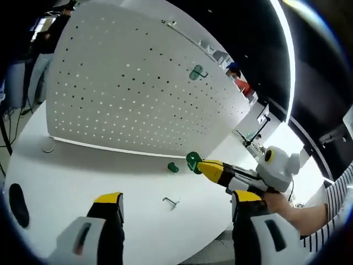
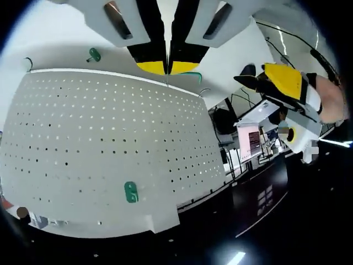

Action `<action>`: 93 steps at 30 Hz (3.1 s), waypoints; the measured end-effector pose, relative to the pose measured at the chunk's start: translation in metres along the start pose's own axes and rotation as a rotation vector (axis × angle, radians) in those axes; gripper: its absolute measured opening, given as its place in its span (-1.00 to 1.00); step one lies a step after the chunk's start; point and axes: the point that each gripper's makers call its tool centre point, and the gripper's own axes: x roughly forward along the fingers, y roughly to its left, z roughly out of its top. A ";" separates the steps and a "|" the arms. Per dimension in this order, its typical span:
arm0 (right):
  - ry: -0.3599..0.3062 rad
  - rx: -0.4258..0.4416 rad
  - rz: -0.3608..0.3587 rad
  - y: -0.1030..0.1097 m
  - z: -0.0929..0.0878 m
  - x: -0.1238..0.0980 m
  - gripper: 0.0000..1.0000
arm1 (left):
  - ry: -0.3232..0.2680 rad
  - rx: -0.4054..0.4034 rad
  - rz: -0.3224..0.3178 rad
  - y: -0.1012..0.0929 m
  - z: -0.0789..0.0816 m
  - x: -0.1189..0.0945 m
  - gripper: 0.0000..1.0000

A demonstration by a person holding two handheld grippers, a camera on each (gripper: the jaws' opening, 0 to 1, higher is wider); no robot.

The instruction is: Insert the hook assembly into the mounting plate slot until the hook locks in place.

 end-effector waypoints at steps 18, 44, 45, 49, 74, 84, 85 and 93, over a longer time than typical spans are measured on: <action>-0.036 0.104 0.006 0.022 -0.008 -0.032 -1.00 | 0.030 -0.127 -0.159 -0.037 -0.005 0.030 0.13; -0.068 0.107 -0.007 0.029 -0.002 -0.037 -1.00 | -0.006 -0.304 -0.273 -0.048 -0.003 0.031 -0.75; -0.068 0.107 -0.006 0.030 -0.003 -0.037 -1.00 | -0.004 -0.308 -0.273 -0.049 -0.004 0.031 -0.76; -0.069 0.104 -0.006 0.029 -0.003 -0.037 -1.00 | 0.006 -0.317 -0.276 -0.050 -0.007 0.030 -0.78; -0.096 0.071 0.023 0.036 0.004 -0.039 -1.00 | 0.007 -0.410 -0.313 -0.055 -0.006 0.027 -0.95; -0.100 0.043 0.028 0.038 0.008 -0.039 -1.00 | -0.002 -0.363 -0.300 -0.057 -0.002 0.025 -0.97; -0.096 0.038 0.029 0.038 0.008 -0.039 -1.00 | 0.001 -0.348 -0.295 -0.057 -0.002 0.025 -0.98; -0.086 0.038 0.043 0.038 0.010 -0.038 -1.00 | 0.004 -0.221 -0.257 -0.057 0.001 0.024 -0.98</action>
